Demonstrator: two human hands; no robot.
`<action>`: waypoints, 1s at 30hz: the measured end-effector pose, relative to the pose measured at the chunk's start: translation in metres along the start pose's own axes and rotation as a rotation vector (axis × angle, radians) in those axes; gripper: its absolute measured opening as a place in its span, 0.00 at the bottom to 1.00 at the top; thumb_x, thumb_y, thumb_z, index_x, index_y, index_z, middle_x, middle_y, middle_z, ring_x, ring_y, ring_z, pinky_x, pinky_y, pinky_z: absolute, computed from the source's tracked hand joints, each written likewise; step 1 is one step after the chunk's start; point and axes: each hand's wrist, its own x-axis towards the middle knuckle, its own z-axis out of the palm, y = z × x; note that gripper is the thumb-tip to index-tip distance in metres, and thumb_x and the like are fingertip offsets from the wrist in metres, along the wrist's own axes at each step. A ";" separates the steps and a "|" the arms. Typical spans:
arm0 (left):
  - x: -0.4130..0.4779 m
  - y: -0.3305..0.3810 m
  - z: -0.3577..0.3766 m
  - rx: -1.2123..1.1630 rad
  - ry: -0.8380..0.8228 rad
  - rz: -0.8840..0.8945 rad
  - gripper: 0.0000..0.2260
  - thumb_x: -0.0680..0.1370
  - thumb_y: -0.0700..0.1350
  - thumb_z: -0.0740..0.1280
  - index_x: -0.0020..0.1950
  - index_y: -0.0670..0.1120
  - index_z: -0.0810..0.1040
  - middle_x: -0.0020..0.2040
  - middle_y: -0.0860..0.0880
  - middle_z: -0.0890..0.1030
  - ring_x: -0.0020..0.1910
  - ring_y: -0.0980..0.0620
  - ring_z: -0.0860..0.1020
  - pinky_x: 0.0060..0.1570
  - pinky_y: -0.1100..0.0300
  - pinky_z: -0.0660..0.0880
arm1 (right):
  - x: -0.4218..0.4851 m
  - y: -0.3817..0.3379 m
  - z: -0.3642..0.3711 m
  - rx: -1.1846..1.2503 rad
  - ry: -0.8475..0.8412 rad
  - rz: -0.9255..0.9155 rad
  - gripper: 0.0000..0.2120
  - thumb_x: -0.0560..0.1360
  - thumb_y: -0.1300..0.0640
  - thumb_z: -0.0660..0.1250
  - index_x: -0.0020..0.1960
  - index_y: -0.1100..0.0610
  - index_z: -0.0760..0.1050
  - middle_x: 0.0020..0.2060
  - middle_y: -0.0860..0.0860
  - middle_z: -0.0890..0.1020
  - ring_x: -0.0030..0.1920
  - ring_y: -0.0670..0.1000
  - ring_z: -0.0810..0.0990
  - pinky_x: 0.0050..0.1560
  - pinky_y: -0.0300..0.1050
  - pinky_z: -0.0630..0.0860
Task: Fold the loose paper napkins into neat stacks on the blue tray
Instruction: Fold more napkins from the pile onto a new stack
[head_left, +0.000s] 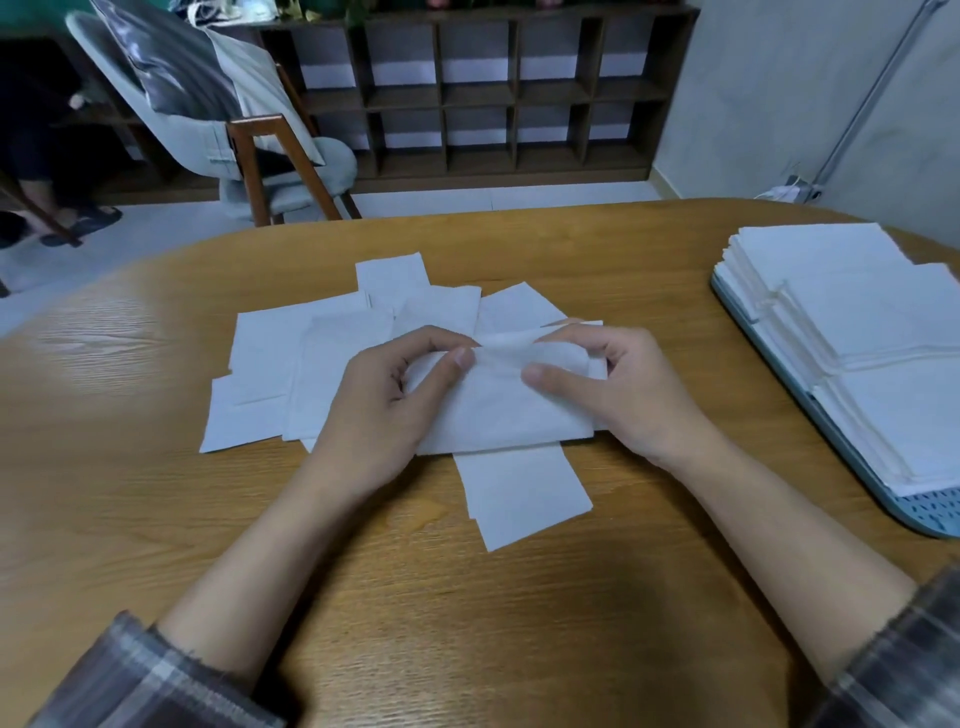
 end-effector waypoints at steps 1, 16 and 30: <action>0.001 0.000 0.000 -0.005 0.002 0.002 0.05 0.84 0.46 0.70 0.56 0.51 0.85 0.51 0.57 0.86 0.47 0.57 0.82 0.46 0.61 0.75 | 0.000 0.000 0.000 -0.002 0.030 0.006 0.04 0.77 0.61 0.76 0.51 0.60 0.86 0.50 0.52 0.88 0.50 0.47 0.85 0.50 0.40 0.80; 0.000 0.002 0.009 -0.087 0.039 -0.052 0.03 0.79 0.39 0.75 0.50 0.45 0.88 0.44 0.55 0.87 0.35 0.61 0.80 0.36 0.71 0.72 | -0.002 -0.002 0.006 0.096 0.014 0.033 0.27 0.77 0.62 0.77 0.71 0.45 0.75 0.63 0.49 0.83 0.62 0.54 0.83 0.62 0.51 0.80; 0.001 0.000 0.010 0.055 0.147 -0.056 0.12 0.79 0.49 0.76 0.62 0.57 0.83 0.60 0.59 0.82 0.59 0.56 0.81 0.55 0.53 0.80 | -0.001 -0.006 0.001 0.191 0.046 0.011 0.31 0.77 0.65 0.75 0.74 0.43 0.73 0.62 0.51 0.83 0.59 0.53 0.84 0.51 0.50 0.83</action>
